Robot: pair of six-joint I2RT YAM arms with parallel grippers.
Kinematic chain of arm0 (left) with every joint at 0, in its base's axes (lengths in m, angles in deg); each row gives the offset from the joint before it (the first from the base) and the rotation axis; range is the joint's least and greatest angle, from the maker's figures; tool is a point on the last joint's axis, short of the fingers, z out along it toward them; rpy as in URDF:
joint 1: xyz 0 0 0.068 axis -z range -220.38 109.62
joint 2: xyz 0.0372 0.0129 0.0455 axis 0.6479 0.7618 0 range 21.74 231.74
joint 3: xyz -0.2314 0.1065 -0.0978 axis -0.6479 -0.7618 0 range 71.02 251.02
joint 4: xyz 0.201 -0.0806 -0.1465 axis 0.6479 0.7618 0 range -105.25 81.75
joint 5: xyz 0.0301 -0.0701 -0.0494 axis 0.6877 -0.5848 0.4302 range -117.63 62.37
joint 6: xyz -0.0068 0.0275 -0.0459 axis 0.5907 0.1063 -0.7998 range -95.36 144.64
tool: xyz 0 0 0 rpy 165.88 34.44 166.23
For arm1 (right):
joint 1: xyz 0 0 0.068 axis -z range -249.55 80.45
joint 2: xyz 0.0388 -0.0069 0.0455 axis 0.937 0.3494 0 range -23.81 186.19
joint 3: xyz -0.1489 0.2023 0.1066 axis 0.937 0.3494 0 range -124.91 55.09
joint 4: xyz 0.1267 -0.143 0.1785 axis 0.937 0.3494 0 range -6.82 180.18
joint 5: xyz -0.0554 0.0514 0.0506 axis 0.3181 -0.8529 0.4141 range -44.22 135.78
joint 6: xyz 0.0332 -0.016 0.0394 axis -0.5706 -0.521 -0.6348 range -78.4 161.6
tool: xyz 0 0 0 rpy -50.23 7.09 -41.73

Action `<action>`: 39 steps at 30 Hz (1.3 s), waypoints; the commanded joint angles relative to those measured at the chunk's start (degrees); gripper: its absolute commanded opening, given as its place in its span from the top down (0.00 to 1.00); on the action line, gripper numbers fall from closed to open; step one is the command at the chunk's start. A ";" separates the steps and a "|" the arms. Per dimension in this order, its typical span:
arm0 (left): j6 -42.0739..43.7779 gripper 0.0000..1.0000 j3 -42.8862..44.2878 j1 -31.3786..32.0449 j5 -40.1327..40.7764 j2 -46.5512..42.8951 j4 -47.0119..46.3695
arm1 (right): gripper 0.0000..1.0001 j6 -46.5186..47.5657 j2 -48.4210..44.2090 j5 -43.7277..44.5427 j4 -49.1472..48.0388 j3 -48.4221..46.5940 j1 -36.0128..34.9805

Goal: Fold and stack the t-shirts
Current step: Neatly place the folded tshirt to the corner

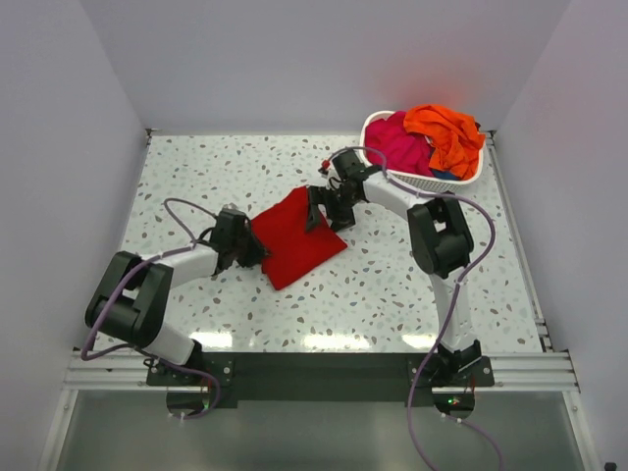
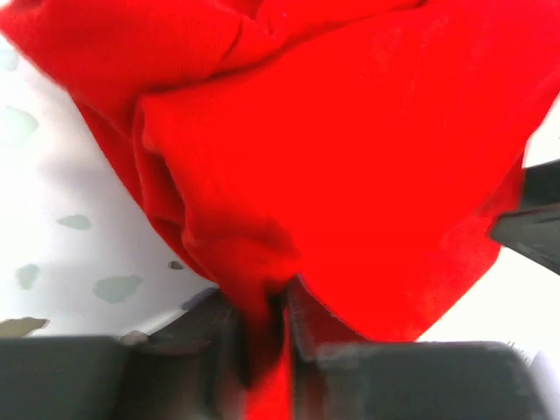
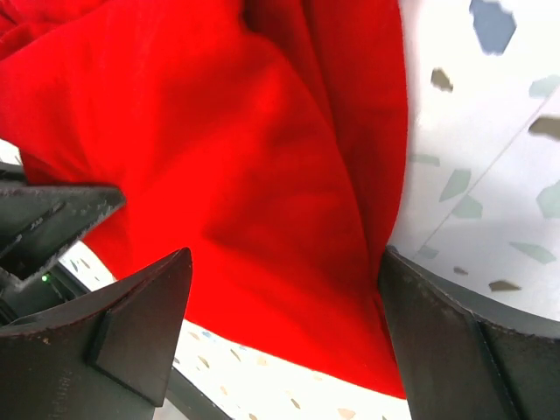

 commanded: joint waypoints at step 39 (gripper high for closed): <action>67.62 1.00 56.92 -28.75 7.67 32.23 35.04 | 0.11 4.03 -6.93 9.54 18.04 -6.04 1.53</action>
